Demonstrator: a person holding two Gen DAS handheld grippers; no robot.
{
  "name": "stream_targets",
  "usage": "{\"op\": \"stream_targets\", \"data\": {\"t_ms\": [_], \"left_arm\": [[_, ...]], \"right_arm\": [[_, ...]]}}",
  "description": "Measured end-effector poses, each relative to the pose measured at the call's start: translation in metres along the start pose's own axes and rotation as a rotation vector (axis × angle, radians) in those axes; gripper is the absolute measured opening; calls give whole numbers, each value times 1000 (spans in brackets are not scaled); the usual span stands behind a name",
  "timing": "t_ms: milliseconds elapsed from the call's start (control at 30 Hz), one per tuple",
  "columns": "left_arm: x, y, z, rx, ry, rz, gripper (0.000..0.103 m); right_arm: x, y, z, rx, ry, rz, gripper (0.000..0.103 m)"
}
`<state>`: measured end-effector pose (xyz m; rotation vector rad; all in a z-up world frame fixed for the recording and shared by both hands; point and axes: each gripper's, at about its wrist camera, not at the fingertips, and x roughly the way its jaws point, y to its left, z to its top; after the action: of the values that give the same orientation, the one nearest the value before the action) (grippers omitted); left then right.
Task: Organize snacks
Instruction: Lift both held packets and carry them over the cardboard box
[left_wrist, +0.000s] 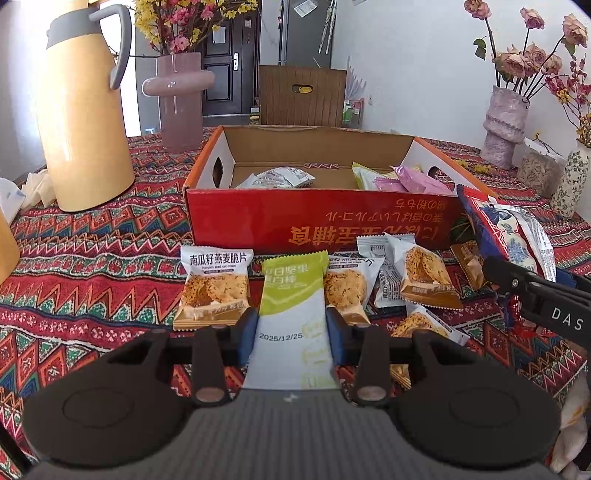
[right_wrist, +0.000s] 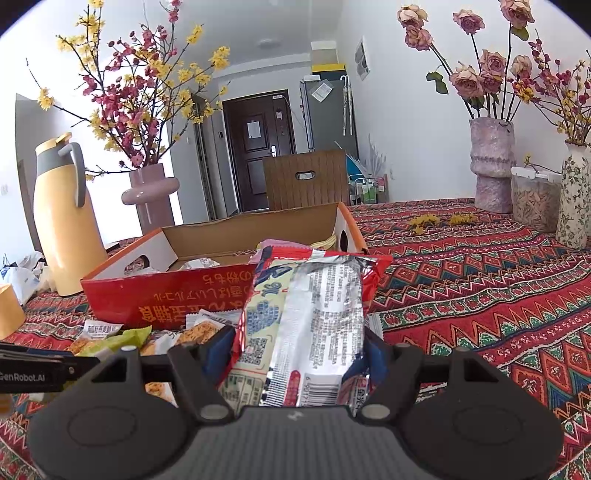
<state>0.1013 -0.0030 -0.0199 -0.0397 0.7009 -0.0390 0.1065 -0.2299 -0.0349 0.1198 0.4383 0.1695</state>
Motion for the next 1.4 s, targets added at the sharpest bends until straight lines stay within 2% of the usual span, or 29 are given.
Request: {"op": "stream_targets", "data": {"t_ms": [167, 267, 333, 367, 433, 867, 1100, 1400], "left_arm": [[16, 6, -3, -32, 69, -12, 45], [19, 8, -3, -48, 67, -16, 49], [20, 7, -2, -45, 65, -17, 48], [20, 5, -1, -38, 64, -16, 41], [19, 4, -2, -30, 61, -16, 40], [-10, 0, 7, -1, -29, -17, 39], [-23, -3, 25, 10, -79, -23, 39], [-19, -6, 52, 18, -117, -23, 39]], "right_arm": [[-2, 0, 0, 0, 1, 1, 71], [-2, 0, -1, 1, 2, -1, 71], [-4, 0, -2, 4, 5, -3, 71], [-5, 0, -2, 5, 5, -4, 71], [-8, 1, -2, 4, 4, -4, 71], [-22, 8, 11, -12, -26, 1, 71], [-18, 13, 24, -23, -44, 9, 71], [2, 17, 46, -36, -62, 14, 71]]}}
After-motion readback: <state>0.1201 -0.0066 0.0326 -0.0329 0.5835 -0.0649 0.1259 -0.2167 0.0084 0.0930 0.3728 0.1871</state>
